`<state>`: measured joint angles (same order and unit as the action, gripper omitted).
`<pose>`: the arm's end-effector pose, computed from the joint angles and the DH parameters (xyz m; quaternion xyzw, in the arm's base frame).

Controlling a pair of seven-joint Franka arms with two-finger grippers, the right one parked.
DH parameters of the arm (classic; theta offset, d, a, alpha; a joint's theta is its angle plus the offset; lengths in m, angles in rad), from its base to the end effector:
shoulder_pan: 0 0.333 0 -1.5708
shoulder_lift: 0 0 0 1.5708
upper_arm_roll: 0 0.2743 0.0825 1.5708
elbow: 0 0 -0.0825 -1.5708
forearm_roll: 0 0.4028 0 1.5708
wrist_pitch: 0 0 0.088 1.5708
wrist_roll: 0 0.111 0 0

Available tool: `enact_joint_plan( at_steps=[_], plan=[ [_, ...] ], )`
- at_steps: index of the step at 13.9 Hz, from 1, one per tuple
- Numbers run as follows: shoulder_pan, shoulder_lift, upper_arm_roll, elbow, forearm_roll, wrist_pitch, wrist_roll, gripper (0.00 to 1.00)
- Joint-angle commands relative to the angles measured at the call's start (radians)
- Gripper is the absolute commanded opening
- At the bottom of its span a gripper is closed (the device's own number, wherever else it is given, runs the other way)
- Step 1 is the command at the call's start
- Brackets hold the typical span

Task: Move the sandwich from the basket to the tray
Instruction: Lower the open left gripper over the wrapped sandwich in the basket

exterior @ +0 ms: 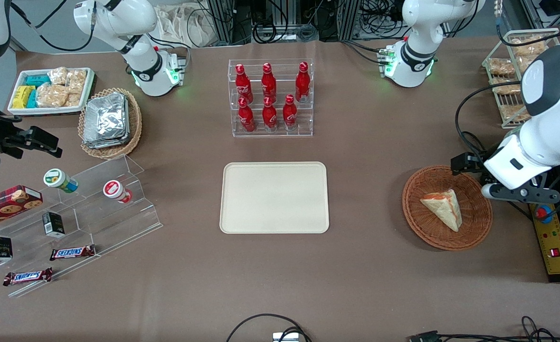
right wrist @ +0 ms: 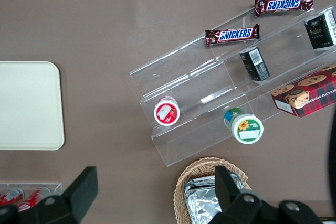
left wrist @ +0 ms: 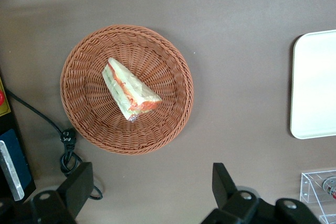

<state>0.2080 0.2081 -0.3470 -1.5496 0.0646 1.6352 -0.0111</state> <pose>0.6174 -0.0650 0.4765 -0.9963 0.0661 0.0551 0.0009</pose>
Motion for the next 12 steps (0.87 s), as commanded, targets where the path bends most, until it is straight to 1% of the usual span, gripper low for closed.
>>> enact_joint_plan(
  at_steps=[1,5,6,8,10,12],
  plan=[
    [0.002,0.020,-0.004,0.037,0.006,-0.031,-0.007,1.00],
    [0.004,0.022,-0.004,0.039,-0.003,-0.031,-0.010,1.00],
    [0.004,0.028,-0.004,0.036,0.004,-0.029,-0.012,1.00],
    [0.004,0.051,-0.003,0.025,0.000,-0.014,-0.048,1.00],
    [0.013,0.060,0.002,-0.030,-0.005,0.053,-0.172,1.00],
    [0.034,0.039,0.002,-0.154,0.001,0.162,-0.391,1.00]
  ],
)
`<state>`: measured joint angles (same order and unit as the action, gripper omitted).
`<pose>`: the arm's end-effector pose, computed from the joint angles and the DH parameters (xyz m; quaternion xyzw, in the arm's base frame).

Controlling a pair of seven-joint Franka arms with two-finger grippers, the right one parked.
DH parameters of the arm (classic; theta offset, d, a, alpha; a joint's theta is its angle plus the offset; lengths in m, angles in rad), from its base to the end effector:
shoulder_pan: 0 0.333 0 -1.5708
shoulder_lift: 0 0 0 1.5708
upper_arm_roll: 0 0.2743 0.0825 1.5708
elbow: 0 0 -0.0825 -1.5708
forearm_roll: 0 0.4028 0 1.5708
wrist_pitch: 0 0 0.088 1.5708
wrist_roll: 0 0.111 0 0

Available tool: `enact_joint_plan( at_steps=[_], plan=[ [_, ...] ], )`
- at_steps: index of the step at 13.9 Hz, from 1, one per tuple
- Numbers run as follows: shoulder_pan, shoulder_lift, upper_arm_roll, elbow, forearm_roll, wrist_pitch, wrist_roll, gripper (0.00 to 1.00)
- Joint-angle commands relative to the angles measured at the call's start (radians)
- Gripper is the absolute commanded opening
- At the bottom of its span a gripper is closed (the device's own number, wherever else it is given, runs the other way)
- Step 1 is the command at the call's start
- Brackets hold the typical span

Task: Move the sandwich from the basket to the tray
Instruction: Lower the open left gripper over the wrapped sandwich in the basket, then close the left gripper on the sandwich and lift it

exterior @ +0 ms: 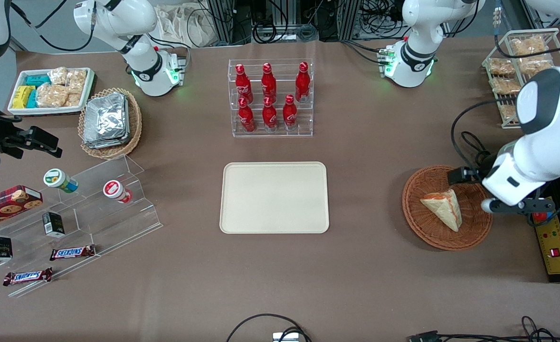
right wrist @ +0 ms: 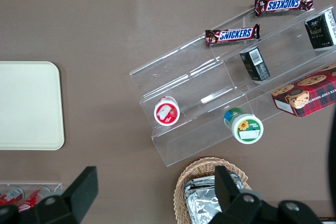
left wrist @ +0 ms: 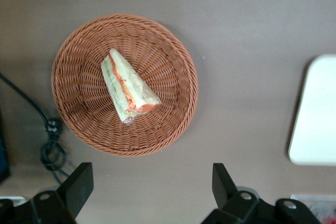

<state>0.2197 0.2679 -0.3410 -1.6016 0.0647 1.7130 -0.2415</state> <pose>0.6276 -0.0551 0.4212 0.9959 0.0556 -0.0715 0.0001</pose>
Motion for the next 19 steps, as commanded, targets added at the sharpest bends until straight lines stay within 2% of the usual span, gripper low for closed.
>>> enact_joint_plan(
  at_steps=[1,6,8,16,19],
  plan=[
    [0.026,-0.027,-0.004,-0.168,0.003,0.147,-0.259,1.00],
    [0.089,-0.026,-0.004,-0.464,0.001,0.537,-0.438,1.00],
    [0.099,-0.021,-0.004,-0.538,0.001,0.637,-0.487,1.00],
    [0.122,0.053,-0.003,-0.498,0.017,0.666,-0.487,1.00],
    [0.124,0.100,0.028,-0.506,0.070,0.763,-0.489,1.00]
  ],
)
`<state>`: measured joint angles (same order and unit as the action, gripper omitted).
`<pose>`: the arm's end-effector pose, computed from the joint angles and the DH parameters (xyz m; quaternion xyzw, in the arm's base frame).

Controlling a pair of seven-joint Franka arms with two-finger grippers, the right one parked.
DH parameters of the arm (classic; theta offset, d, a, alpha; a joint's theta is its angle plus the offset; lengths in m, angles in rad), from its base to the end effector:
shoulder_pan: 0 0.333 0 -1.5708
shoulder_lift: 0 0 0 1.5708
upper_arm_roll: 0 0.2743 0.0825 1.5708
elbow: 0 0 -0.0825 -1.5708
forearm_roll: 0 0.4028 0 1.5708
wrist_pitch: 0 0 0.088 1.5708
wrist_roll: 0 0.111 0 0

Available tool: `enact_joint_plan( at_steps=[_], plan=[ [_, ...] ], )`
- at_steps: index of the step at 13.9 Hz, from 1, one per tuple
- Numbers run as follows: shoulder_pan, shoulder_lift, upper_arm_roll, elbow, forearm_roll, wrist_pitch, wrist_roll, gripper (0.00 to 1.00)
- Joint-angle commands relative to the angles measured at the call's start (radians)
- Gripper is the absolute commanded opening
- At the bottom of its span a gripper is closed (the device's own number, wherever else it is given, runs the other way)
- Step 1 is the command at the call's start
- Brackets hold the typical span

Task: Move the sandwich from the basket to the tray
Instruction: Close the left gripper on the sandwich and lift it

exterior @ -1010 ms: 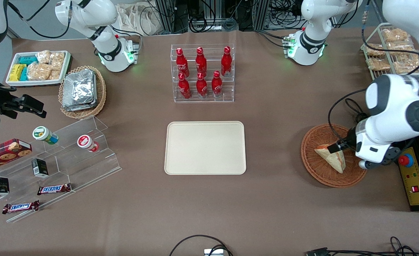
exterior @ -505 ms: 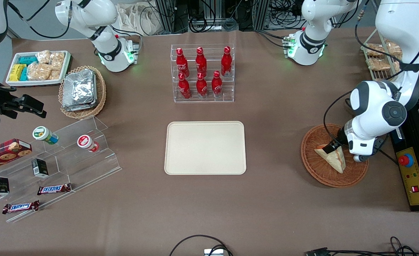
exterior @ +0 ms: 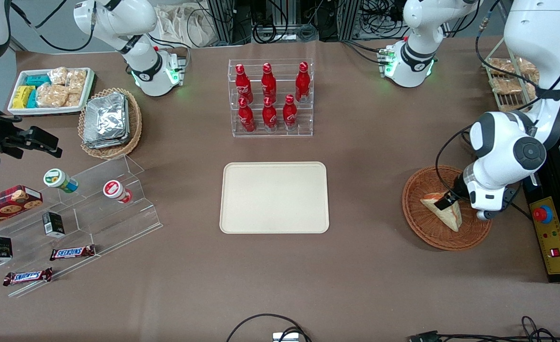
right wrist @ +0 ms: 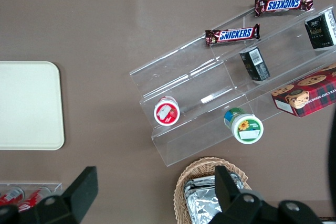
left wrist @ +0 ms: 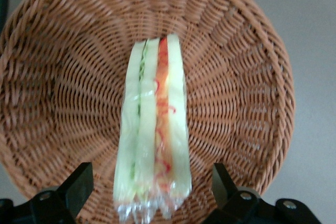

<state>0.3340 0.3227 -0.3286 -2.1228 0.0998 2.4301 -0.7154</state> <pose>0.5754 0.0000 0.2084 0.9457 0.3246 -0.0042 0.0183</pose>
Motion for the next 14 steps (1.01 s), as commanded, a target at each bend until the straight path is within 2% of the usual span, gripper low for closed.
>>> enact_joint_plan(
  at_steps=[1,2,3,5,9,11,14],
  plan=[
    [0.010,0.047,0.017,0.009,0.035,0.046,-0.016,1.00],
    [0.008,0.045,0.017,0.006,0.035,0.046,-0.016,0.92],
    [0.007,0.044,0.017,0.007,0.035,0.046,-0.013,0.64],
    [-0.003,0.036,0.017,0.007,0.037,0.026,-0.018,0.00],
    [-0.006,0.003,0.011,0.032,0.037,-0.029,-0.055,0.00],
    [-0.007,-0.025,-0.018,0.091,0.041,-0.145,-0.050,0.00],
    [-0.010,-0.034,-0.099,0.297,0.052,-0.414,-0.012,0.00]
  ],
)
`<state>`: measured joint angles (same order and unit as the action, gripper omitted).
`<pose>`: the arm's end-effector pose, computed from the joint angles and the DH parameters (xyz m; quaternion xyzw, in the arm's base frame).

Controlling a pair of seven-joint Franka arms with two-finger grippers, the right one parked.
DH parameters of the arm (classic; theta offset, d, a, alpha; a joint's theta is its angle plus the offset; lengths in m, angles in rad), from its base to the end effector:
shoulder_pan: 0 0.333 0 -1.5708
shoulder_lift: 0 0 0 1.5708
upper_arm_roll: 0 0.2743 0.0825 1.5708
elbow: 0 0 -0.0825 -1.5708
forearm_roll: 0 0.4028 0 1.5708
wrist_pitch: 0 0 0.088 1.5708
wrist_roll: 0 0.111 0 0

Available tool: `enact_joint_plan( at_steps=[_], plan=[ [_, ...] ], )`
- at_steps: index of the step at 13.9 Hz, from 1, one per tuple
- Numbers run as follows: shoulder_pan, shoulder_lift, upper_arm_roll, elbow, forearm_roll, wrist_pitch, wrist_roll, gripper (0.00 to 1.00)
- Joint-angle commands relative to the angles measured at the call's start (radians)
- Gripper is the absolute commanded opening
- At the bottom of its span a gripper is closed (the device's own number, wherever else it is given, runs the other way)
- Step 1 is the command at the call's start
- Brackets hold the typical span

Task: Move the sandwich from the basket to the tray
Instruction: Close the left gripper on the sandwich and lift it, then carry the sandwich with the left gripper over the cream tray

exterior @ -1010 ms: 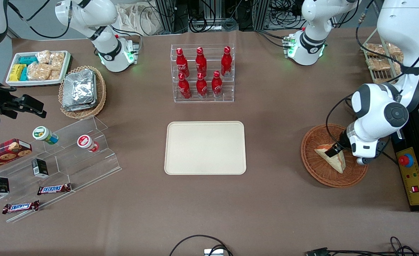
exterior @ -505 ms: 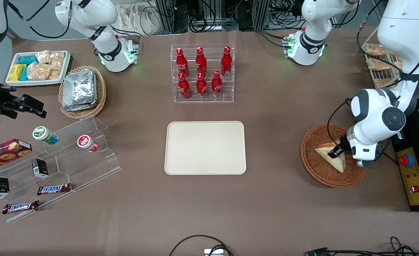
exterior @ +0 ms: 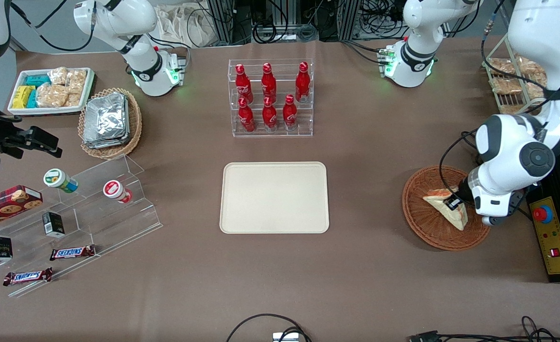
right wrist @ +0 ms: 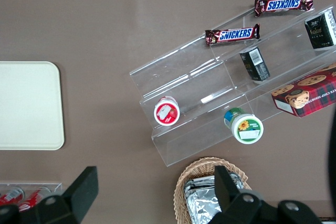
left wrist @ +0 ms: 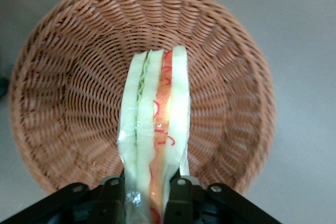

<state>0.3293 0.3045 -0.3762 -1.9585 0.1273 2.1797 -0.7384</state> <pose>0.6034 -0.0205 0.2706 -0.9507 -0.3087 0.0288 0.0072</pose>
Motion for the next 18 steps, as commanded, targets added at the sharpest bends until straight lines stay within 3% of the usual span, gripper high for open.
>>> enact_joint_plan(
  at_steps=[1,3,5,8,11,14,16,18],
  plan=[
    [-0.006,-0.004,-0.090,0.226,0.034,-0.257,0.016,0.00],
    [-0.048,0.018,-0.141,0.372,0.049,-0.384,0.016,0.00],
    [-0.140,0.022,-0.141,0.440,0.057,-0.402,0.016,0.00],
    [-0.297,0.090,-0.141,0.441,0.127,-0.391,0.017,0.00],
    [-0.438,0.213,-0.141,0.512,0.133,-0.371,0.011,0.00],
    [-0.528,0.362,-0.139,0.608,0.168,-0.330,0.014,0.00],
    [-0.579,0.419,-0.138,0.601,0.244,-0.263,0.007,0.00],
    [-0.604,0.468,-0.136,0.602,0.258,-0.239,-0.007,0.00]
  ],
)
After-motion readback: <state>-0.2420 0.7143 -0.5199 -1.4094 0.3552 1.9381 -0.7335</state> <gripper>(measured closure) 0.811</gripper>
